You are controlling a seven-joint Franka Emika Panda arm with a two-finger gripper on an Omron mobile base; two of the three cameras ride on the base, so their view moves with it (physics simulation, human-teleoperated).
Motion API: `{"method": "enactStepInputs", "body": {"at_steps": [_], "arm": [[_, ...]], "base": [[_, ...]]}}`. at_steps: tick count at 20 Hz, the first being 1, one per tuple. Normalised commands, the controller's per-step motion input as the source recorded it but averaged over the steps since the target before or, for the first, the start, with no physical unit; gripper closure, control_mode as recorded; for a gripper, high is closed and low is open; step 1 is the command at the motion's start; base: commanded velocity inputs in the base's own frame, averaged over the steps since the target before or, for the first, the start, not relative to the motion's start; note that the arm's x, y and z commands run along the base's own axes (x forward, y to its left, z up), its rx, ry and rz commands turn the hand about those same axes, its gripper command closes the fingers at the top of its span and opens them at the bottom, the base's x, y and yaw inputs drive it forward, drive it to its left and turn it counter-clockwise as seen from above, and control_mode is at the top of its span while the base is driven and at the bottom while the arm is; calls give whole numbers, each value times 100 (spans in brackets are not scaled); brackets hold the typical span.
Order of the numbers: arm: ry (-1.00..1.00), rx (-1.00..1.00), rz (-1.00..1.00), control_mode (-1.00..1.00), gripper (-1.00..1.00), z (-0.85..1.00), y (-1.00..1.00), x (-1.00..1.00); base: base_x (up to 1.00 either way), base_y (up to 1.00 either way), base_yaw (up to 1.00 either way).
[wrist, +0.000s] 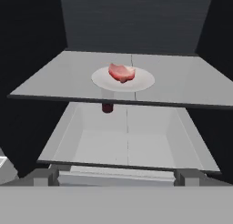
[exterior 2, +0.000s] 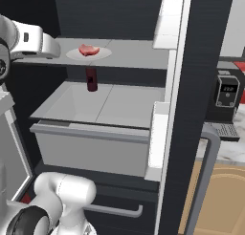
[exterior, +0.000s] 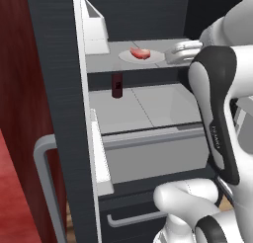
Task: Retrieve the steak from the fridge and place it on the saucepan with marinade on the stove.
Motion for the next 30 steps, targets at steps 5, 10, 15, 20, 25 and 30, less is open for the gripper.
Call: {"method": "enactStepInputs", "body": {"at_steps": [5,10,15,20,25,30], "arm": [[-2,-5,0,-100,-100,-13,0,42],[0,-1,0,-100,-100,-5,0,40],[0,0,0,-100,-100,0,0,36],[0,0,0,-100,-100,-13,0,31],[0,0,0,-100,-100,-15,0,30],[0,0,0,-100,-100,-8,0,32]], "base": [[0,0,0],[0,0,0],[0,0,0],[0,0,0],[0,0,0],[0,0,0]]}}
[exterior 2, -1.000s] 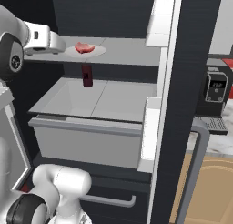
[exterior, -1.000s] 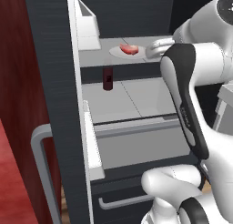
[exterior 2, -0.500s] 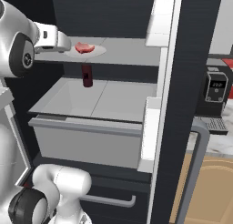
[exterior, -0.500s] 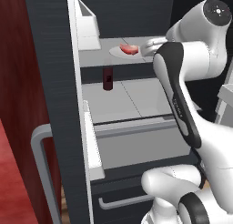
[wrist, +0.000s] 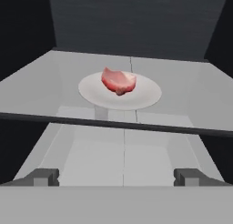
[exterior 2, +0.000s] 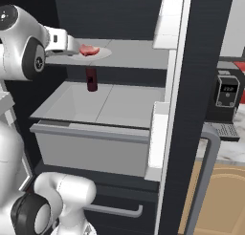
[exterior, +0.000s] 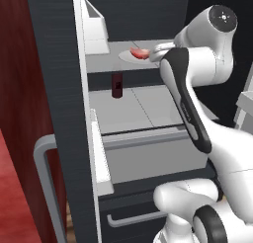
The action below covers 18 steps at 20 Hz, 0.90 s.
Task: Retrieve the steak from the fridge and place it on the saucepan with marinade on the stove.
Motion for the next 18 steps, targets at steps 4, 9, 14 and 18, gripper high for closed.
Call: {"method": "enactStepInputs", "body": {"at_steps": [4,9,14,18], "arm": [[0,0,0,-100,-100,-14,0,18],[0,0,0,-100,-100,-3,0,25],[0,0,0,-100,-100,0,0,36],[0,0,0,-100,-100,0,0,41]], "base": [[0,0,0],[0,0,0],[0,0,0],[0,0,0]]}}
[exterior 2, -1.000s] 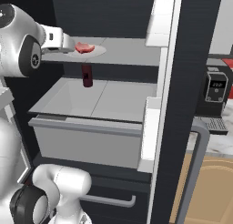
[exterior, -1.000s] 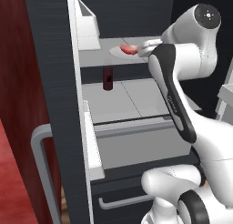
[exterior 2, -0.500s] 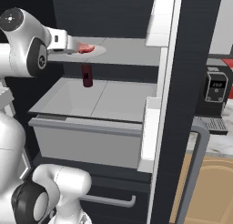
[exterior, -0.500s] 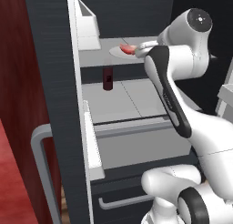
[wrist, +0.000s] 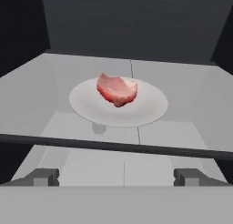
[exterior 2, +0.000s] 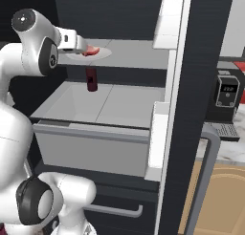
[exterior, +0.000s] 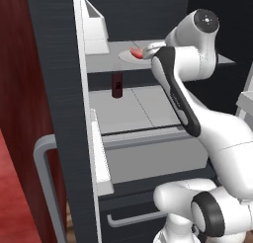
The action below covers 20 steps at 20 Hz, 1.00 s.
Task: Retrieve the steak from the fridge and place it on the saucepan with marinade on the stove.
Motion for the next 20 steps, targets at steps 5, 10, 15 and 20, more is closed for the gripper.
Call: {"method": "enactStepInputs", "body": {"at_steps": [5,10,15,20], "arm": [[0,0,0,-100,-100,0,0,34],[0,0,0,-100,-100,0,0,38],[0,0,0,-100,-100,-2,0,29],[0,0,0,-100,-100,-6,0,21]], "base": [[0,0,0],[0,0,0],[0,0,0],[0,0,0]]}}
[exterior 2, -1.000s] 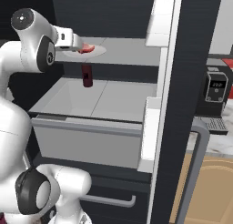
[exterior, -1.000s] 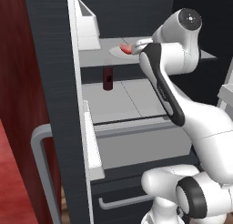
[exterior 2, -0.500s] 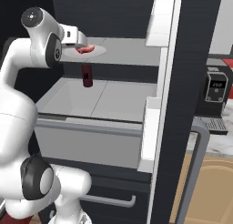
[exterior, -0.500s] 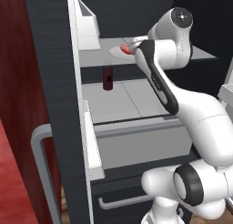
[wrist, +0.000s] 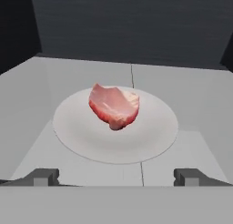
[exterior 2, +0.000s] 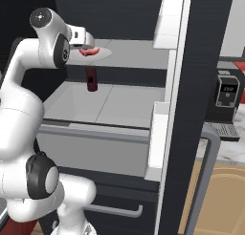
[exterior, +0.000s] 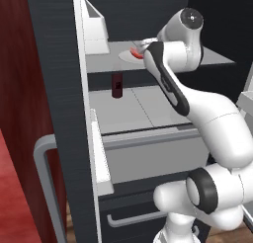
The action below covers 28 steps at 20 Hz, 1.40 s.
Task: Retrieve the steak from the fridge and place it on the saucepan with marinade on the stove.
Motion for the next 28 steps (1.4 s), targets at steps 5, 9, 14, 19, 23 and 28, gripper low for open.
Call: {"method": "enactStepInputs", "body": {"at_steps": [5,9,14,19,23,28], "arm": [[0,0,0,-100,-100,-2,0,25],[0,0,0,-100,-100,-1,0,38],[0,0,0,-100,-100,-5,1,37],[1,0,0,-100,-100,0,2,26],[5,0,0,-100,-100,0,6,23],[8,0,0,-100,-100,0,9,23]], "base": [[0,0,0],[0,0,0],[0,0,0],[0,0,0],[0,0,0],[0,0,0]]}}
